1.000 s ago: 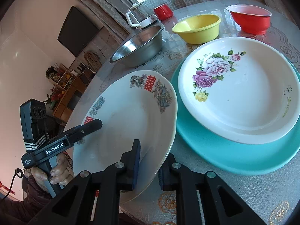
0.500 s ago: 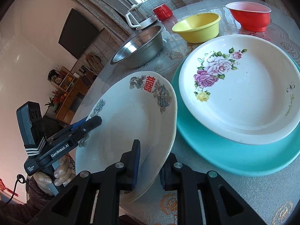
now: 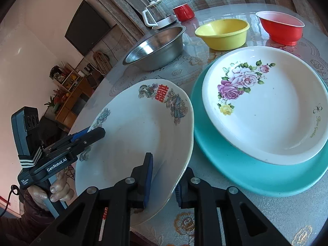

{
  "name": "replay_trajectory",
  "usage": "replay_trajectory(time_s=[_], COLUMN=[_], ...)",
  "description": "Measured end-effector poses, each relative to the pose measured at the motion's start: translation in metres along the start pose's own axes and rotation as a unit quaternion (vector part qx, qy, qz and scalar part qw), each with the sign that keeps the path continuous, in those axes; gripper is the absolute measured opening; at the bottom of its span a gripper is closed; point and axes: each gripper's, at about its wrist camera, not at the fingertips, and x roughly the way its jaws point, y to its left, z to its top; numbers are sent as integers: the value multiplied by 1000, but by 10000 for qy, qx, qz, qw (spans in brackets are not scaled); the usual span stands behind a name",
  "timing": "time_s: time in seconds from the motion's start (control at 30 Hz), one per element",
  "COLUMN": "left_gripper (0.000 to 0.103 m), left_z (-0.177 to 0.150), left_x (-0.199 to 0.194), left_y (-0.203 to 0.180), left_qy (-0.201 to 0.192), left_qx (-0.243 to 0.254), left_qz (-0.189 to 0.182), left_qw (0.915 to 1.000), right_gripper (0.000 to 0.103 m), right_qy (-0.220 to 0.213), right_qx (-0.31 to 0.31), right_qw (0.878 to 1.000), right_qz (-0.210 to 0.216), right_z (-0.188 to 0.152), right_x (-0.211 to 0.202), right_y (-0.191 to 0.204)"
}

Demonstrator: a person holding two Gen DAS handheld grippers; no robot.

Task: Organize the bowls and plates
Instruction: 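Carry the large bowl and lower it onto the rose-print plate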

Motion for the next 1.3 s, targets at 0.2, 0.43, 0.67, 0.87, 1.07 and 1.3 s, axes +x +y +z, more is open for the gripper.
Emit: replay_trajectory(time_s=[0.2, 0.43, 0.67, 0.87, 1.07, 1.3], left_gripper=[37, 37, 36, 36, 36, 36], left_z=[0, -5, -12, -5, 12, 41], left_x=[-2, -11, -18, -28, -29, -16], left_y=[1, 2, 6, 1, -16, -56], left_qy=[36, -62, -211, -393, -475, -607], left_qx=[-95, -122, -240, -188, -78, 208], left_qz=[107, 125, 2, -91, -206, -435], left_qw=[9999, 9998, 9995, 9990, 9986, 9970], right_gripper=[20, 20, 20, 20, 20, 20], right_qy=[-11, -101, -175, -338, -564, -853], right_qx=[-4, -309, -578, -628, -591, -407], right_qw=[10000, 9994, 9978, 9971, 9960, 9932], right_qz=[-13, -100, -277, -277, -349, -682], right_z=[-2, 0, -2, 3, 9, 18], right_x=[-1, -8, -13, -23, -43, -72], right_y=[2, 16, 23, 24, 21, -2])
